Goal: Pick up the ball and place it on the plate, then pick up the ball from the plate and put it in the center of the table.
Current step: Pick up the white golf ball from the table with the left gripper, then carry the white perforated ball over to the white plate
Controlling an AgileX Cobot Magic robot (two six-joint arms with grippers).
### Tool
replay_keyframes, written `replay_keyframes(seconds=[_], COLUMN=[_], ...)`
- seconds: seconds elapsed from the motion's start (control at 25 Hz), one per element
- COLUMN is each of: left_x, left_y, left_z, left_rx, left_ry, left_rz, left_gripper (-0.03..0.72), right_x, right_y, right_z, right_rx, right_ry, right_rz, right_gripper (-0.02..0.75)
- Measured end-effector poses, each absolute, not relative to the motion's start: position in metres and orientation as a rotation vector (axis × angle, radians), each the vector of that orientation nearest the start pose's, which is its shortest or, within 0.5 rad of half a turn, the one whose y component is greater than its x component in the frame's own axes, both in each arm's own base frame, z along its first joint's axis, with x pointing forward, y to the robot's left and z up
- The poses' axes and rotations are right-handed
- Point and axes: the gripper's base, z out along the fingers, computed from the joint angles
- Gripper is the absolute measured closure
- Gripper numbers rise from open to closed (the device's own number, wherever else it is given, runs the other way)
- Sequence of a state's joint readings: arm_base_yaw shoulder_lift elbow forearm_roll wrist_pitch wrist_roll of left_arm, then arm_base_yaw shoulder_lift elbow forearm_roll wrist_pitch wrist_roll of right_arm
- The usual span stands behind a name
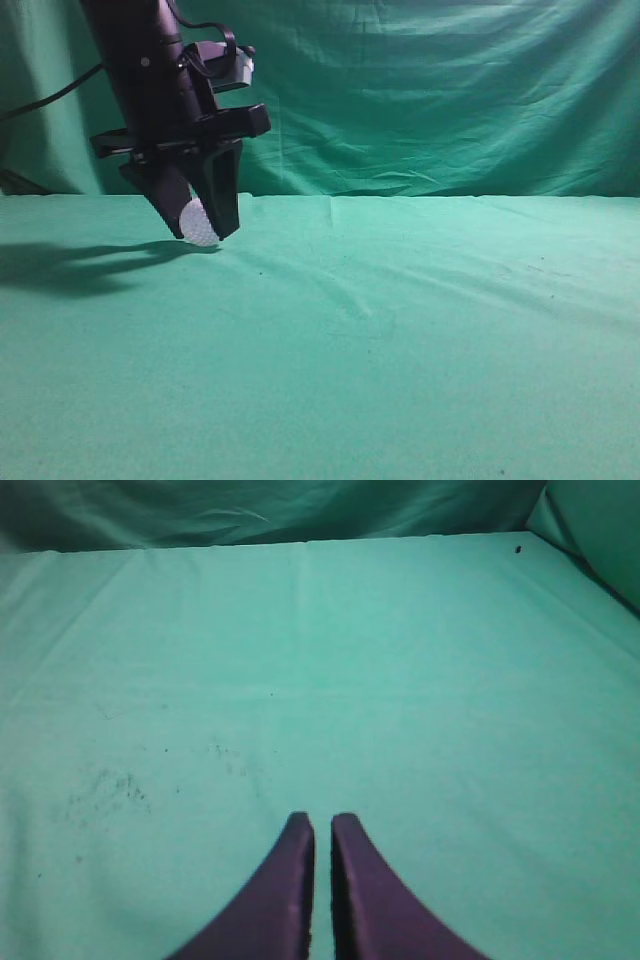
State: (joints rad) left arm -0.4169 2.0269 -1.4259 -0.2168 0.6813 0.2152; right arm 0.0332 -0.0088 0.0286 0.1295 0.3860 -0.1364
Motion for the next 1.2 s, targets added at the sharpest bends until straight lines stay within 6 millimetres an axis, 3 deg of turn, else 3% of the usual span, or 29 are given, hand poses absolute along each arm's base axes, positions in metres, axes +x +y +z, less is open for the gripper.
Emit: replay_keyframes(seconds=[0.2, 0.36, 0.48, 0.68, 0.8, 0.96, 1.2], left_x=[0.377, 0.369, 0.364, 0.360, 0.350, 0.334, 0.320], left_y=[-0.181, -0.171, -0.146, -0.079, -0.039, 0.007, 0.053], left_z=[0.176, 0.206, 0.238, 0.275, 0.276, 0.262, 0.236], left_rx=[0.684, 0.664, 0.566, 0.324, 0.178, -0.029, -0.260], left_ry=[2.715, 2.717, 2.708, 2.684, 2.710, 2.791, 2.816], left_rz=[-0.287, -0.225, -0.128, -0.017, 0.016, 0.050, 0.075], left_gripper=[0.375, 0.375, 0.375, 0.375, 0.375, 0.375, 0.375], right_x=[0.052, 0.052, 0.052, 0.052, 0.052, 0.052, 0.052], right_y=[0.006, 0.006, 0.006, 0.006, 0.006, 0.006, 0.006], right_z=[0.170, 0.170, 0.170, 0.170, 0.170, 0.170, 0.170], right_rx=[-0.080, -0.080, -0.080, -0.080, -0.080, -0.080, -0.080], right_ry=[1.885, 1.885, 1.885, 1.885, 1.885, 1.885, 1.885], right_rz=[0.057, 0.057, 0.057, 0.057, 0.057, 0.057, 0.057], right_gripper=[0.682, 0.682, 0.682, 0.682, 0.682, 0.682, 0.682])
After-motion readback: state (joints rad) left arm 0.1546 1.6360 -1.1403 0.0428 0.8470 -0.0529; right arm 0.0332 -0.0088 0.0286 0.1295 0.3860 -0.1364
